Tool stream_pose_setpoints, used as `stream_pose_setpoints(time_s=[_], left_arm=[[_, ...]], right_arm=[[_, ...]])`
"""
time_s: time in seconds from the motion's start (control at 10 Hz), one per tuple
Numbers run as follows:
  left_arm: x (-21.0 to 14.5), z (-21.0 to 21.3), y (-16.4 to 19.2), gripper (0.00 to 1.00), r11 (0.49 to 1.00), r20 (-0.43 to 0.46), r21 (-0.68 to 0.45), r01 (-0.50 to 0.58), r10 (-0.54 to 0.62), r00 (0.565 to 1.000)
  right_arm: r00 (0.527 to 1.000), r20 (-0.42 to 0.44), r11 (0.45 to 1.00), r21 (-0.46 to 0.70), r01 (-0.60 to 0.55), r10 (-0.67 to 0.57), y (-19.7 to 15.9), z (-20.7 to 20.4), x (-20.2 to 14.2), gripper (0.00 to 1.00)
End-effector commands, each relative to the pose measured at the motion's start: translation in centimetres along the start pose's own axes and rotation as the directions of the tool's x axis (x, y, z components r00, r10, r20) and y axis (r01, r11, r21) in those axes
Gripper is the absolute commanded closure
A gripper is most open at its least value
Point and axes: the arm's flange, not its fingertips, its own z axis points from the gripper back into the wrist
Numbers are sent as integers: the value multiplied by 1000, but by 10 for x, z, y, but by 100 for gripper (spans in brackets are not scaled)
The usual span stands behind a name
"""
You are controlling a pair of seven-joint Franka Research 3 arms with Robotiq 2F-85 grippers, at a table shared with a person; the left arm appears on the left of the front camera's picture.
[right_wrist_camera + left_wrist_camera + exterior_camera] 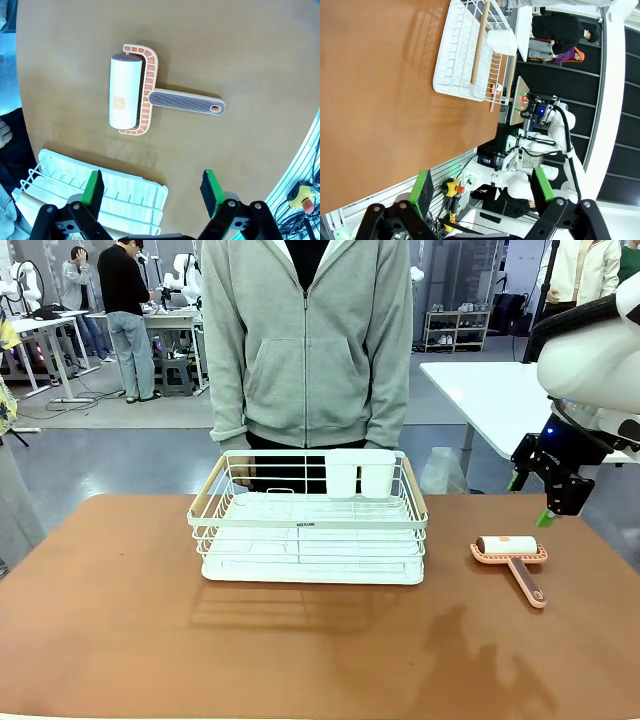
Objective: Clean the table.
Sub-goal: Place the Lint Roller down when the Dish drying rack is positioned in the middle of the table.
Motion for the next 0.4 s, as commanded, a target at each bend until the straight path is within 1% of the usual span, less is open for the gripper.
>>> stream_pose_setpoints(time_s=[0.0,0.3], left_arm=[[-1,2,0,0,1000,4,0,6,-6,1000],[-1,2,0,0,1000,4,0,6,-6,1000]], right_arm=[[1000,-1,1000,1,-3,3,0,0,-1,0],[1000,-1,1000,1,-3,3,0,0,-1,0]])
